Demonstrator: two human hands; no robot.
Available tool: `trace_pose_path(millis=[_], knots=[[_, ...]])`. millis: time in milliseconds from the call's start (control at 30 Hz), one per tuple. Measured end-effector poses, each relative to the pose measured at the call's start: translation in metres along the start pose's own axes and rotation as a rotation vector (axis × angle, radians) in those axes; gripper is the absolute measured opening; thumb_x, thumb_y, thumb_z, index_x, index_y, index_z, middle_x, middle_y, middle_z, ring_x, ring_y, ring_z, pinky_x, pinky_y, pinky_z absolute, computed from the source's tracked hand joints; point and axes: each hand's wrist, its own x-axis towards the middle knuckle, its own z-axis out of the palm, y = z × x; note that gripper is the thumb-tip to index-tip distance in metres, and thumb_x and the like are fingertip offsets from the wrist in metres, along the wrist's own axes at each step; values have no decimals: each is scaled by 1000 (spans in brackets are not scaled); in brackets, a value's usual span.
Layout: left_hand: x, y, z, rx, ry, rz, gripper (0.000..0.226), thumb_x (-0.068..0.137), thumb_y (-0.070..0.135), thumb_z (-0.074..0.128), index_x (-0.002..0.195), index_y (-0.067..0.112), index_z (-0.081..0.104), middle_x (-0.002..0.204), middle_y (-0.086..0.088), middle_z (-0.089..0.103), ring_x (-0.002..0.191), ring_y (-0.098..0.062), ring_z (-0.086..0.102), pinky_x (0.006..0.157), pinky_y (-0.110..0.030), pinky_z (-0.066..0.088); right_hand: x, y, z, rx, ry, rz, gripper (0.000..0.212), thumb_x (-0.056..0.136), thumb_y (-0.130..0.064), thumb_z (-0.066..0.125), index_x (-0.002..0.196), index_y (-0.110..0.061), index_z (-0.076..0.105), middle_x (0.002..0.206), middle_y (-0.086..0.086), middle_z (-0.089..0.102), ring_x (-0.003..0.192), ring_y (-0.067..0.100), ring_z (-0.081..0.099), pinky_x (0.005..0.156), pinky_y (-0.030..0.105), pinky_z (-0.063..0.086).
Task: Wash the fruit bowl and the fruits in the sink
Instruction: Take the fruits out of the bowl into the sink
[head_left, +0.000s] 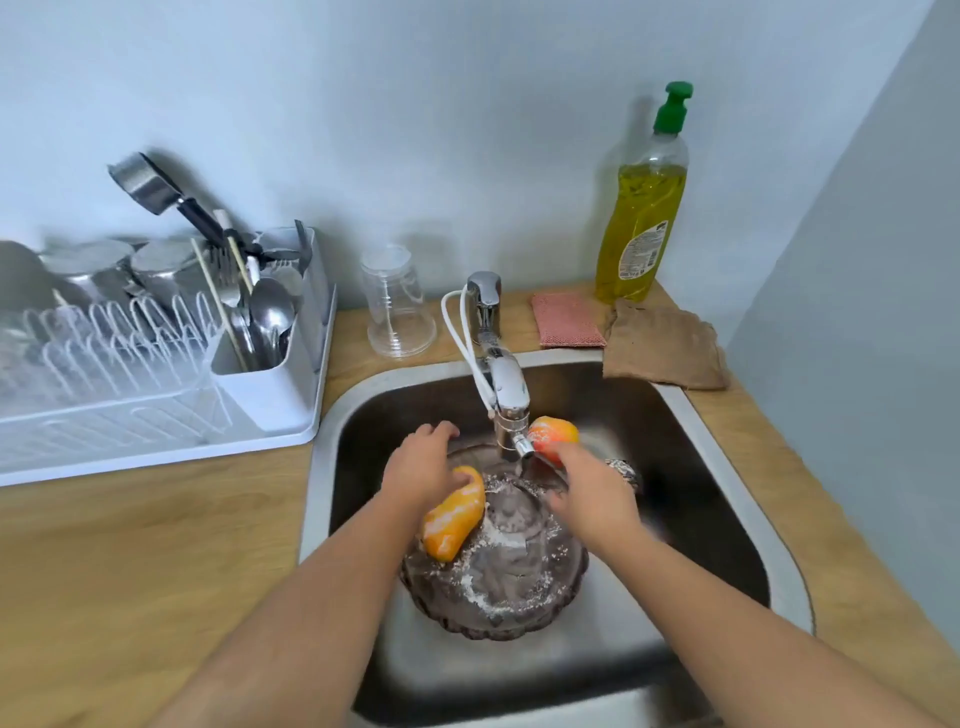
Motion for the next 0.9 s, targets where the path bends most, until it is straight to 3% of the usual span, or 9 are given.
trace_pose_path(millis=[167, 333, 433, 533, 700, 800, 900], knots=[[-22, -37, 8, -82, -129, -89, 68, 76, 36, 78, 133, 18, 46, 132, -6, 49, 118, -23, 52, 97, -33, 45, 0, -29, 49, 94, -221, -51, 71, 80, -36, 69, 143, -28, 36, 141, -3, 51, 126, 22, 51, 101, 30, 40], [-27, -42, 19, -108, -171, -59, 76, 75, 34, 78, 141, 20, 41, 137, -8, 48, 121, -25, 52, 101, -37, 45, 7, -41, 82, 268, -253, 9, 93, 70, -38, 80, 147, -23, 29, 145, 1, 47, 131, 21, 46, 106, 33, 39], [-25, -37, 23, -100, -236, -39, 84, 75, 32, 78, 146, 21, 34, 139, -10, 50, 122, -27, 53, 102, -38, 45, 12, -42, 94, 403, -243, 70, 102, 68, -31, 83, 149, -23, 22, 143, 4, 48, 129, 22, 48, 102, 34, 42], [-22, -35, 23, -131, -248, -57, 88, 74, 28, 80, 148, 23, 32, 140, -9, 51, 124, -27, 52, 104, -38, 44, 16, -41, 102, 550, -253, 128, 100, 70, -17, 83, 149, -24, 22, 138, 6, 51, 122, 22, 52, 85, 27, 45], [-26, -31, 15, -217, -214, -38, 86, 74, 23, 81, 147, 24, 35, 137, -7, 54, 121, -24, 54, 102, -36, 46, 13, -40, 93, 622, -219, 119, 96, 69, -13, 82, 146, -26, 27, 133, 4, 55, 119, 20, 54, 82, 23, 48], [-29, -16, 8, -248, -202, 11, 83, 72, 24, 82, 143, 26, 39, 132, -5, 57, 117, -21, 57, 97, -30, 48, 6, -32, 75, 681, -197, 116, 94, 69, -12, 83, 145, -24, 29, 134, 3, 55, 115, 15, 55, 88, 27, 51], [-29, 11, 8, -248, -216, 81, 80, 72, 26, 81, 141, 28, 41, 128, -3, 59, 114, -20, 57, 90, -25, 44, -6, -15, 49, 723, -169, 144, 94, 69, -4, 82, 145, -20, 30, 135, 2, 52, 113, 12, 54, 78, 16, 51]])
